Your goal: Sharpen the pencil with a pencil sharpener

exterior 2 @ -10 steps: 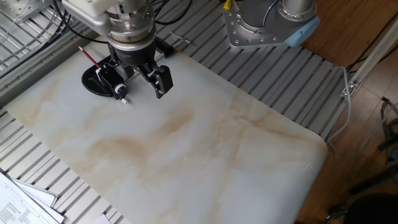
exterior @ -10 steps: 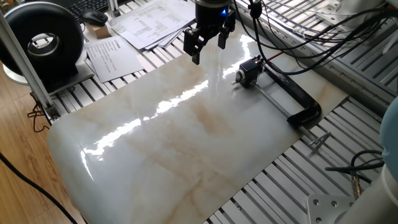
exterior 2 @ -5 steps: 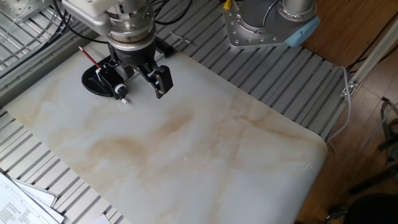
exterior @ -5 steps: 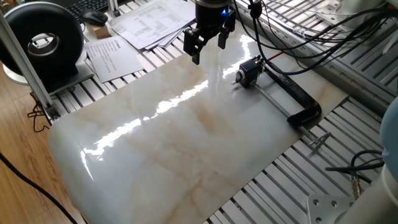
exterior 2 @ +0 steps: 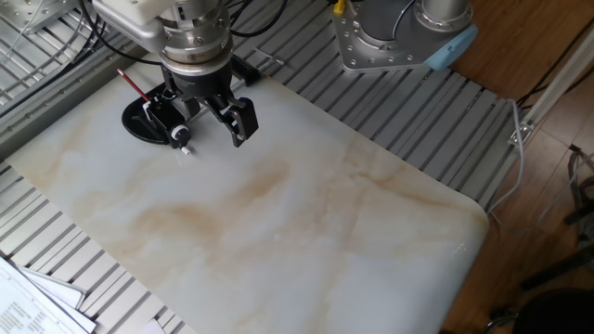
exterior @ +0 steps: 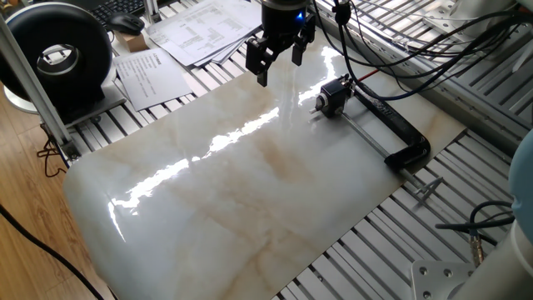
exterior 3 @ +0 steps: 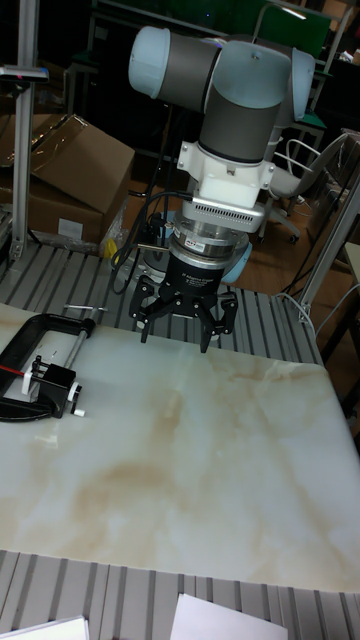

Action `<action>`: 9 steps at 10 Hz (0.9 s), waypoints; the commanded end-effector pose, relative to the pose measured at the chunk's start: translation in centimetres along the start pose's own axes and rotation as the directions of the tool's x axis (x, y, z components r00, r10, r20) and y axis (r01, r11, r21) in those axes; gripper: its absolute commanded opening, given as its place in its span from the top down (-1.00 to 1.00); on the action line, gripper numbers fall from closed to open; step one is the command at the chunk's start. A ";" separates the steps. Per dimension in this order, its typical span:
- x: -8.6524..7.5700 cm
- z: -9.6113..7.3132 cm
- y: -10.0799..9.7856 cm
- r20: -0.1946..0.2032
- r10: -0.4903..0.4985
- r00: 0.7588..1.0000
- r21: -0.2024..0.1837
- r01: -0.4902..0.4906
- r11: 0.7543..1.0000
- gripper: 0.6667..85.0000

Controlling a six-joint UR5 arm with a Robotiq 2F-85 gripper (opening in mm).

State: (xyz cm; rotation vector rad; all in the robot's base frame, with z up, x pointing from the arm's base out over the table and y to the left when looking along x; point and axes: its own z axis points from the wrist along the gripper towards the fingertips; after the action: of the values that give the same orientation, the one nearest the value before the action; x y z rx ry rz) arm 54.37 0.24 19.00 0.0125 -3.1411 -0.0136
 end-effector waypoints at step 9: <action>-0.7 -0.4 0.2 0.026 -0.250 0.968 -0.023 0.251 0.968 0.32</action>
State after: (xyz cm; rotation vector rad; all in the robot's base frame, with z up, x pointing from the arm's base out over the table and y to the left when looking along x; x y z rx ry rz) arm 54.86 0.63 19.09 0.3345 -3.1404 -0.0360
